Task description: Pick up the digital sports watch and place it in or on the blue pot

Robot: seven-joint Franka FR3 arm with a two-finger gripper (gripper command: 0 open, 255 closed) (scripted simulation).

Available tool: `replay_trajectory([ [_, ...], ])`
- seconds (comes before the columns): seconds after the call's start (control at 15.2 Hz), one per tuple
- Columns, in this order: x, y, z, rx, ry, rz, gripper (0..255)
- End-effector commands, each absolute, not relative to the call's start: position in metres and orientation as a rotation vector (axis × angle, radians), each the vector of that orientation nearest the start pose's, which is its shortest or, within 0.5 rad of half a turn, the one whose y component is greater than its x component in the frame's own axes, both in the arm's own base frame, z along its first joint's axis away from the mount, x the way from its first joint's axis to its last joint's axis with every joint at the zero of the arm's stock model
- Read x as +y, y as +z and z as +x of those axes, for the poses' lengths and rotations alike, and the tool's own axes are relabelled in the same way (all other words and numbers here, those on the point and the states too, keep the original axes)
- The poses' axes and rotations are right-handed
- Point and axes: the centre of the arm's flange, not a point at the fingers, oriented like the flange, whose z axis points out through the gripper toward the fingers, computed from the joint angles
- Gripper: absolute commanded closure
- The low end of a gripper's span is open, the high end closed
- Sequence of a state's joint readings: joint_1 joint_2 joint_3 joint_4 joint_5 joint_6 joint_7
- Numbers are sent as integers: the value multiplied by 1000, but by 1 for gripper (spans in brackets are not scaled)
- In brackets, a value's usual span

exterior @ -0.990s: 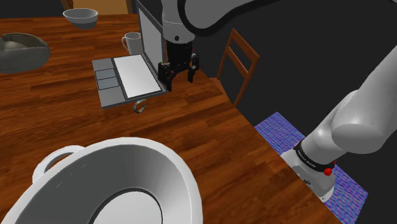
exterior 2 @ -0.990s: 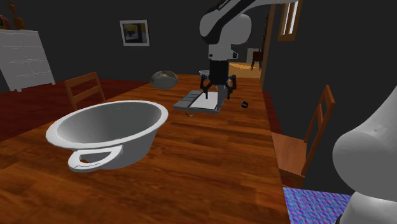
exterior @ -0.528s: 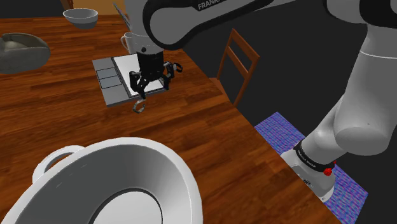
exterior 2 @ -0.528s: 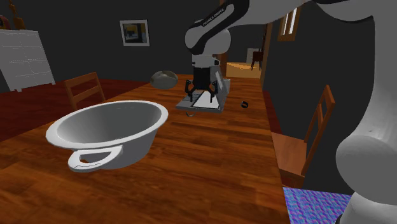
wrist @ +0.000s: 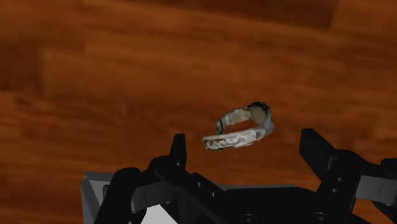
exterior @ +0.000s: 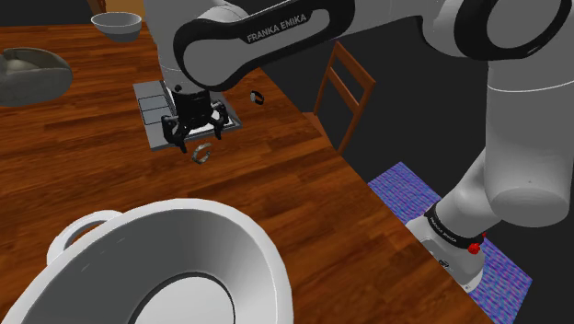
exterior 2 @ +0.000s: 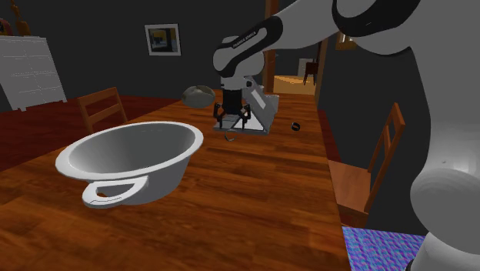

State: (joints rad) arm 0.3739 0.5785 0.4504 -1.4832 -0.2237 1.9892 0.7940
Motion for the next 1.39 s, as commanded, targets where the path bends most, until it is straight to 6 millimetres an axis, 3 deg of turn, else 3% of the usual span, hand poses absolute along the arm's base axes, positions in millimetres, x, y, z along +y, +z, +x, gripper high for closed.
replay_trajectory([
  [0.0,467,351,524,-93,55,-3123,0],
  [0.2,467,337,523,-93,55,-3123,0],
  [0.66,467,337,523,-93,55,-3123,0],
  [0.73,467,337,523,-93,55,-3123,255],
  [1.32,467,337,523,-93,55,-3123,255],
])
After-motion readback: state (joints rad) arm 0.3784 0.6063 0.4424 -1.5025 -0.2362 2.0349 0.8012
